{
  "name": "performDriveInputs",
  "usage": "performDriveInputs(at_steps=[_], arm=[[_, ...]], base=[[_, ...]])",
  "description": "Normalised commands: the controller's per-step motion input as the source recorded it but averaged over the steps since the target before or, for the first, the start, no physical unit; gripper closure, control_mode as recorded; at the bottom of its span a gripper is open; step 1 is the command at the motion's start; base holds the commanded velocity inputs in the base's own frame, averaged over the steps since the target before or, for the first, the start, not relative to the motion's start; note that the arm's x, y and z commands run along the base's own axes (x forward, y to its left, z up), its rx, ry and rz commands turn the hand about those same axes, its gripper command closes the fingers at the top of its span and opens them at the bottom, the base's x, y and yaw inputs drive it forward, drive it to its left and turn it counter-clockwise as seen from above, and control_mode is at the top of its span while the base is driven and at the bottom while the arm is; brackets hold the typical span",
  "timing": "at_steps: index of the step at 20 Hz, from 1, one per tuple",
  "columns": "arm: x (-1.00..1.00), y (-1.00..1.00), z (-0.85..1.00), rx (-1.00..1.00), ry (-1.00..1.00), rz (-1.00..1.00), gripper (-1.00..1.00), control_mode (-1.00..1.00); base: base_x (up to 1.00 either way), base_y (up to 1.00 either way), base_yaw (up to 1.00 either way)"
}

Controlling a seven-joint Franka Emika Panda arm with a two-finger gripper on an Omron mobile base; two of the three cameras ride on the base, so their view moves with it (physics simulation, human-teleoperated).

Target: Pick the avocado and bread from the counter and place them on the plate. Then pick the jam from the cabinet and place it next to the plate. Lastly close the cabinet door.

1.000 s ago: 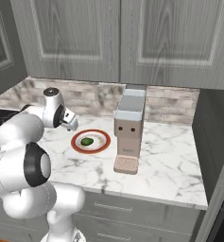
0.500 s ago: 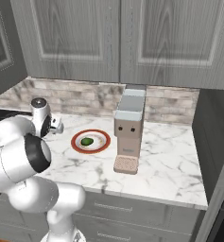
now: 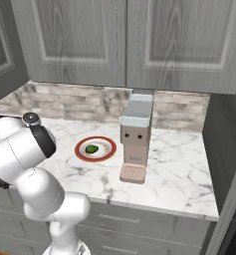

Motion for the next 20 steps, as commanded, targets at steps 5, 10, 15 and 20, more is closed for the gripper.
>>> performDriveInputs(at_steps=[5, 10, 15, 20], arm=[[-0.12, 0.69, -0.29, 0.0, -0.01, 0.25, -1.0, -1.0], [-0.03, 0.32, -0.16, 0.0, -0.01, 0.15, -1.0, -1.0], [0.0, 0.03, -0.02, 0.0, 0.0, 0.0, -1.0, -1.0], [0.0, 0.1, -0.11, 0.0, 0.01, 0.0, -1.0, -1.0]], base=[[0.0, 0.0, 0.0], [0.0, 0.0, 0.0], [0.0, 0.0, 0.0], [0.0, 0.0, 0.0]])
